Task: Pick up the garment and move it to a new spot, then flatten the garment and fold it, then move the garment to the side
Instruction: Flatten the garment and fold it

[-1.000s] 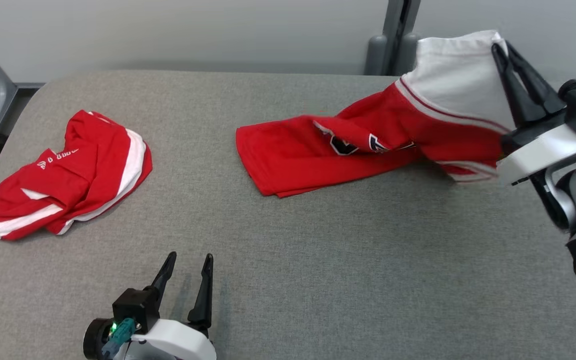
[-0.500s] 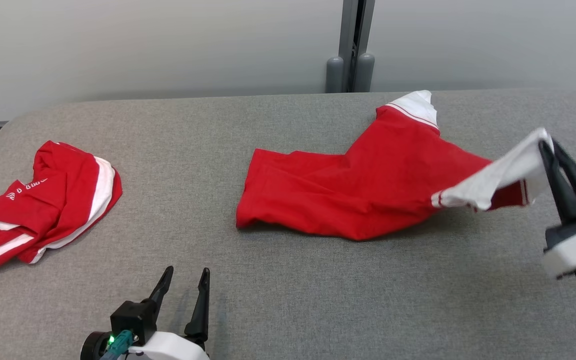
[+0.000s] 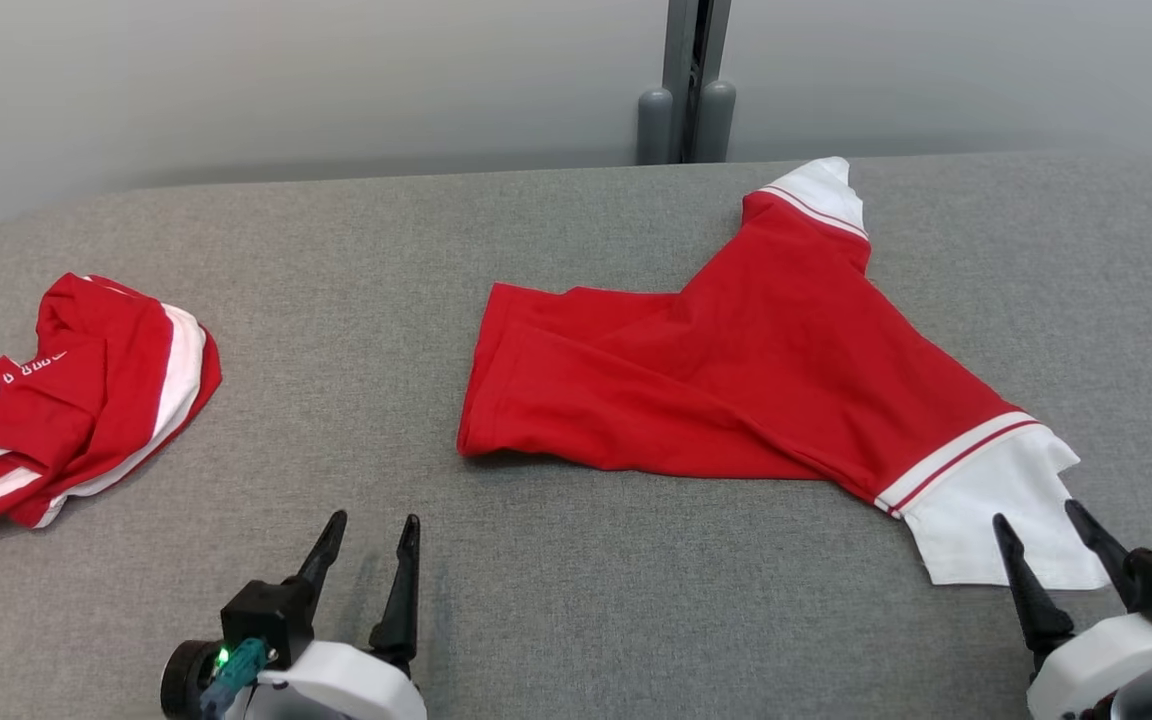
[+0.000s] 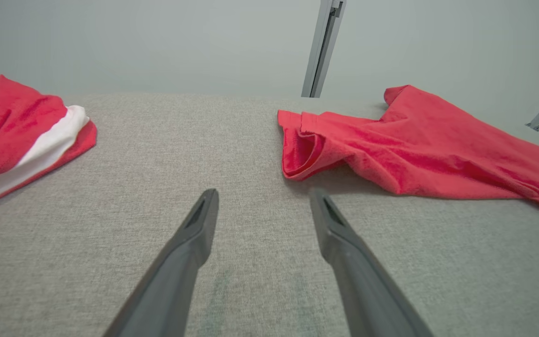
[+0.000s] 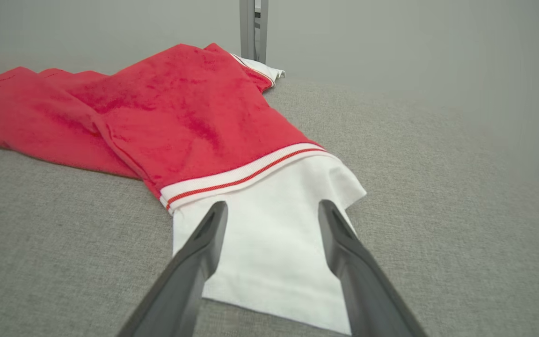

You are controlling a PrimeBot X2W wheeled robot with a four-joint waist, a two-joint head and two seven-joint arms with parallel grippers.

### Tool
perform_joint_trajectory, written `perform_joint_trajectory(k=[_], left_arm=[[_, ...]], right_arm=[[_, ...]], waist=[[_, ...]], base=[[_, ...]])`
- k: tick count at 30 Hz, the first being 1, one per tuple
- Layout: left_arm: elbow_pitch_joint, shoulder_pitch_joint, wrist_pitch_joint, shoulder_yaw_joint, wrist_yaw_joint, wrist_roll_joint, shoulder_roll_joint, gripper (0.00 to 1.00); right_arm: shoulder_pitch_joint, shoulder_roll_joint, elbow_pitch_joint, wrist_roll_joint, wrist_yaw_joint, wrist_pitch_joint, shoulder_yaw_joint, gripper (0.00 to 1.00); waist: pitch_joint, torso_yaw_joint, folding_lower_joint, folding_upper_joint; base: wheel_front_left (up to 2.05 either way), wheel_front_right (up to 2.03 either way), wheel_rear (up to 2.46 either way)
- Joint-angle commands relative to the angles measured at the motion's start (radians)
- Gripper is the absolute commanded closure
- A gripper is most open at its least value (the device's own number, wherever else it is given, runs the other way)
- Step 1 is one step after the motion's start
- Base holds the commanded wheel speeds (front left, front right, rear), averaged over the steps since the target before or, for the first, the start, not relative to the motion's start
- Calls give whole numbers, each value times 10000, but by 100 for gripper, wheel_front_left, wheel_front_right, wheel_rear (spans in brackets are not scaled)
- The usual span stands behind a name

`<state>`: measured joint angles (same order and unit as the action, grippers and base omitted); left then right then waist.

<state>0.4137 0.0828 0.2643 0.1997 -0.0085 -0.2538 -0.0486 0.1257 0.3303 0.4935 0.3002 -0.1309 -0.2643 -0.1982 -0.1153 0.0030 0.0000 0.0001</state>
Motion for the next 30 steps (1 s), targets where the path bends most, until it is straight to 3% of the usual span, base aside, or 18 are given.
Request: perform_joint_trajectory(k=[1, 8, 14, 21, 30], left_arm=[[-35, 284, 1, 31, -37, -6, -37, 0], [382, 1787, 1, 809, -265, -256, -39, 0], [2468, 4279, -246, 2085, -329, -749, -40, 0], [4334, 6859, -2359, 3205, 2, -1457, -39, 0], [5295, 8190, -4438, 4072, -35, -2867, -43, 0]], right_arm=[[203, 11, 15, -56, 3, 3, 164, 0], [730, -366, -37, -394, 3, 2, 523, 0], [1170, -742, -154, -578, 3, 1, 217, 0], [1497, -1030, -186, -567, 3, 1, 9, 0], [1762, -1181, -203, -484, 3, 1, -205, 0]], waist=[[-104, -53, 0, -1], [-602, -131, 0, -1], [-1138, -263, 0, -1], [-1523, -398, 0, -1], [-1851, -640, 0, -1]], base=[[0, 0, 0], [0, 0, 0], [0, 0, 0], [0, 0, 0], [0, 0, 0]])
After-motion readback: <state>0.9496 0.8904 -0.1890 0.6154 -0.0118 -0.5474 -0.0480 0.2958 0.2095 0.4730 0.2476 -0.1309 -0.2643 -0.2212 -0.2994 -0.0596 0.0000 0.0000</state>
